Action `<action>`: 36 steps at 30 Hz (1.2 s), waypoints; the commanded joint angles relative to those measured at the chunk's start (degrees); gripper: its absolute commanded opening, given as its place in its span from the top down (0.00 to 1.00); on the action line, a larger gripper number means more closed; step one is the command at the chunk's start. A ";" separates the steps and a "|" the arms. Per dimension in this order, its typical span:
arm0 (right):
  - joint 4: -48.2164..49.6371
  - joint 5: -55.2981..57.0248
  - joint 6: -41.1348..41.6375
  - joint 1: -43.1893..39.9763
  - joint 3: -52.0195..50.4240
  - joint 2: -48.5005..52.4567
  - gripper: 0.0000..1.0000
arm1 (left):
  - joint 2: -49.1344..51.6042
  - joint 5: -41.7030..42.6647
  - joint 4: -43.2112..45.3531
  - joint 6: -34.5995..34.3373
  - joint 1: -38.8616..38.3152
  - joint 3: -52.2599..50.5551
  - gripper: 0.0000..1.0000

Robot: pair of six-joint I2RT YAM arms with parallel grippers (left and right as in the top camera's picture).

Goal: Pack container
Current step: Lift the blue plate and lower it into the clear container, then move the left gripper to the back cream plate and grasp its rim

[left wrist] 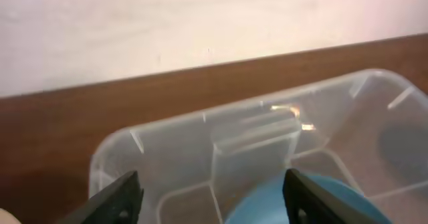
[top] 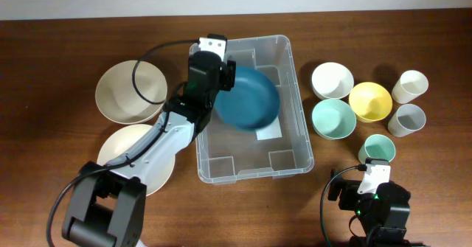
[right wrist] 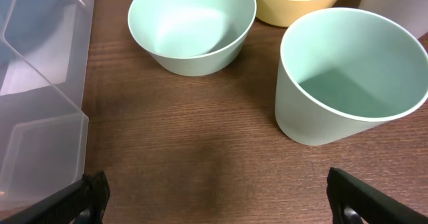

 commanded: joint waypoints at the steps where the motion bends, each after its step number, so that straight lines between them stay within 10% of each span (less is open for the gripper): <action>1: 0.17 -0.52 -0.52 0.57 0.20 -0.28 0.01 | -3.82 -3.26 -2.64 2.21 1.18 4.13 0.23; 7: 0.17 -0.52 -0.52 0.57 0.20 -0.28 0.01 | -10.58 -3.04 -16.96 -2.67 10.05 8.90 0.01; 19: 0.17 -0.52 -0.52 0.57 0.20 -0.28 0.01 | -12.96 17.46 -34.21 -15.15 43.95 9.03 0.01; 36: 0.17 -0.52 -0.52 0.57 0.22 -0.28 0.01 | 7.17 19.93 -37.99 -14.53 46.64 8.90 0.01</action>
